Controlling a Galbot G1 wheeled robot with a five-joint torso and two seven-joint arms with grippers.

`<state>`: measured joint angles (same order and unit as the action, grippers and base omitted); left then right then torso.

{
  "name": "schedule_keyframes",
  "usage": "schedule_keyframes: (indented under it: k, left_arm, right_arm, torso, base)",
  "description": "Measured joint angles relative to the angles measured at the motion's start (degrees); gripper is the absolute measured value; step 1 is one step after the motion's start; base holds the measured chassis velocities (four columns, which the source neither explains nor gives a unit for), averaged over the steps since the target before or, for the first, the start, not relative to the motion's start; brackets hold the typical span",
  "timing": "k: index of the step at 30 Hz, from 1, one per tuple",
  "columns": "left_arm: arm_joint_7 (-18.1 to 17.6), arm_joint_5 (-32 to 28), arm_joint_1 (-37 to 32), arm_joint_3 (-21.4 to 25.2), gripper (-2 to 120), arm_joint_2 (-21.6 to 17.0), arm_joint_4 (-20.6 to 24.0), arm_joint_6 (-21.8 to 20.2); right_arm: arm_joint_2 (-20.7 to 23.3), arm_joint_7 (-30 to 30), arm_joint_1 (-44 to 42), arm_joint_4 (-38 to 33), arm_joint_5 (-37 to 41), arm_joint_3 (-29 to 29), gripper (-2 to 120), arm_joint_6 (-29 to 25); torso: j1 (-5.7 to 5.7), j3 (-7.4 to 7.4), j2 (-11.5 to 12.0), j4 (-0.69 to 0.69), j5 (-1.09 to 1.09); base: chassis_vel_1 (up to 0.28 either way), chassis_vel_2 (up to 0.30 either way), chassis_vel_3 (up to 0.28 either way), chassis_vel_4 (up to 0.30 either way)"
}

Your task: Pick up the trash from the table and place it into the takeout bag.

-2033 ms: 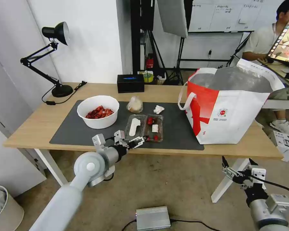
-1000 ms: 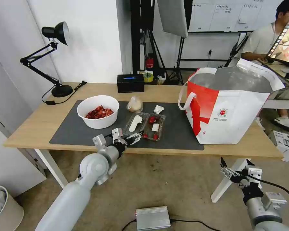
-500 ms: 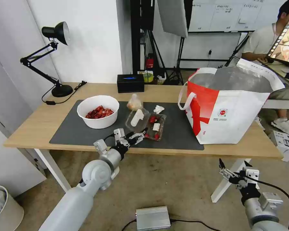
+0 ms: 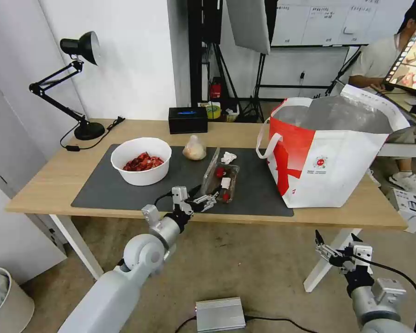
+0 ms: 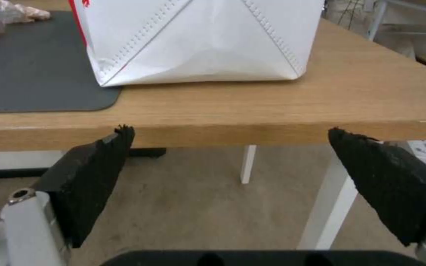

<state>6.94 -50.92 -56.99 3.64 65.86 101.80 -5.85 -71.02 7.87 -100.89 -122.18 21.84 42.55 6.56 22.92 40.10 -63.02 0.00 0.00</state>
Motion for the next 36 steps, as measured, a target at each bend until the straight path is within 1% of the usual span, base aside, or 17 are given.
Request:
schedule_keyframes:
  k: [2, 10, 13, 14, 16, 17, 19, 20, 22, 23, 25, 26, 29, 30, 33, 34, 36]
  left_arm:
    - [0.40, 0.44, 0.00, -0.10, 100, -0.05, -0.09, 0.35]
    - [6.13, 4.93, -0.25, -0.40, 93, -0.49, -1.29, 4.26]
    - [7.59, 9.72, 0.04, -0.52, 84, -0.35, -2.71, 7.09]
    - [7.59, 9.72, 0.04, -0.52, 84, -0.35, -2.71, 7.09]
    - [7.58, 13.88, 0.99, -0.56, 73, 0.09, -3.81, 8.86]
    - [7.58, 13.88, 0.99, -0.56, 73, 0.09, -3.81, 8.86]
    - [6.46, 18.75, 2.06, -0.57, 63, 0.56, -4.67, 9.90]
    - [6.46, 18.75, 2.06, -0.57, 63, 0.56, -4.67, 9.90]
    - [5.00, 22.52, 2.83, -0.57, 52, 0.73, -5.41, 10.10]
    - [5.00, 22.52, 2.83, -0.57, 52, 0.73, -5.41, 10.10]
    - [3.61, 24.87, 3.28, -0.47, 41, 0.62, -6.12, 10.07]
    - [3.61, 24.87, 3.28, -0.47, 41, 0.62, -6.12, 10.07]
    - [3.04, 25.94, 3.47, -0.26, 25, -0.25, -6.30, 9.85]
    - [3.04, 25.94, 3.47, -0.26, 25, -0.25, -6.30, 9.85]
    - [1.96, 26.23, 3.32, -0.77, 11, -1.92, -5.20, 9.40]
    - [1.96, 26.23, 3.32, -0.77, 11, -1.92, -5.20, 9.40]
    - [1.49, 26.32, 3.22, -1.45, 3, -3.08, -4.44, 9.16]
  right_arm:
    - [-0.05, 0.00, -0.04, 0.00, 0.00, -0.02, 100, -0.02]
    - [-0.44, -0.03, -0.17, -0.03, 0.00, -0.08, 100, -0.05]
    - [-0.60, -0.03, -0.23, -0.14, 0.00, -0.29, 100, -0.05]
    - [-0.60, -0.03, -0.23, -0.14, 0.00, -0.29, 100, -0.05]
    - [-0.69, -0.14, -0.26, -0.62, 0.05, -0.78, 100, -0.07]
    - [-0.69, -0.14, -0.26, -0.62, 0.05, -0.78, 100, -0.07]
    - [-0.66, -0.88, -0.14, -1.04, 0.83, -1.58, 100, -0.73]
    - [-0.66, -0.88, -0.14, -1.04, 0.83, -1.58, 100, -0.73]
    - [-0.57, -2.12, 0.28, -1.68, 2.52, -2.40, 100, -1.24]
    - [-0.57, -2.12, 0.28, -1.68, 2.52, -2.40, 100, -1.24]
    - [-0.51, -3.39, 0.73, -2.84, 5.82, -3.27, 100, -1.42]
    - [-0.51, -3.39, 0.73, -2.84, 5.82, -3.27, 100, -1.42]
    - [-0.03, -4.65, 1.49, -4.28, 11.07, -4.62, 100, -1.56]
    - [-0.03, -4.65, 1.49, -4.28, 11.07, -4.62, 100, -1.56]
    - [0.79, -4.64, 2.54, -5.59, 16.10, -5.42, 100, -1.09]
    - [0.79, -4.64, 2.54, -5.59, 16.10, -5.42, 100, -1.09]
    - [1.43, -4.17, 3.23, -6.34, 19.90, -5.64, 100, -0.23]
  torso:
    - [0.00, 0.00, 0.00, 0.00, 0.00]
    - [0.00, 0.00, -0.01, 0.00, 0.00]
    - [0.00, 0.00, -0.01, 0.00, 0.00]
    - [0.00, 0.00, -0.01, 0.00, 0.00]
    - [0.00, 0.00, -0.01, 0.00, 0.00]
    - [0.00, 0.00, -0.01, 0.00, 0.00]
    - [0.00, 0.00, -0.01, 0.00, 0.00]
    - [0.00, 0.00, -0.01, 0.00, 0.00]
    - [0.00, 0.00, -0.01, 0.00, 0.00]
    - [0.00, 0.00, -0.01, 0.00, 0.00]
    - [0.00, 0.00, -0.01, 0.00, -0.01]
    - [0.00, 0.00, -0.01, 0.00, -0.01]
    - [0.00, 0.00, -0.01, 0.00, -0.01]
    - [0.00, 0.00, -0.01, 0.00, -0.01]
    - [0.00, 0.00, -0.01, 0.00, 0.00]
    - [0.00, 0.00, -0.01, 0.00, 0.00]
    - [0.00, 0.00, 0.00, 0.00, 0.00]
  base:
    - [0.000, 0.000, 0.000, 0.000]
    - [0.000, 0.000, 0.000, 0.000]
    - [0.000, 0.000, 0.000, 0.000]
    - [0.000, 0.000, 0.000, 0.000]
    - [0.000, 0.000, 0.000, 0.000]
    - [0.000, 0.000, 0.000, 0.000]
    - [0.000, 0.000, 0.000, 0.000]
    - [0.000, 0.000, 0.000, 0.000]
    - [0.000, 0.000, 0.000, 0.000]
    - [0.000, 0.000, 0.000, 0.000]
    - [0.000, 0.000, 0.000, 0.000]
    - [0.000, 0.000, 0.000, 0.000]
    - [0.000, 0.000, 0.000, 0.000]
    - [0.000, 0.000, 0.000, 0.000]
    - [0.000, 0.000, 0.000, 0.000]
    - [0.000, 0.000, 0.000, 0.000]
    - [0.000, 0.000, 0.000, 0.000]
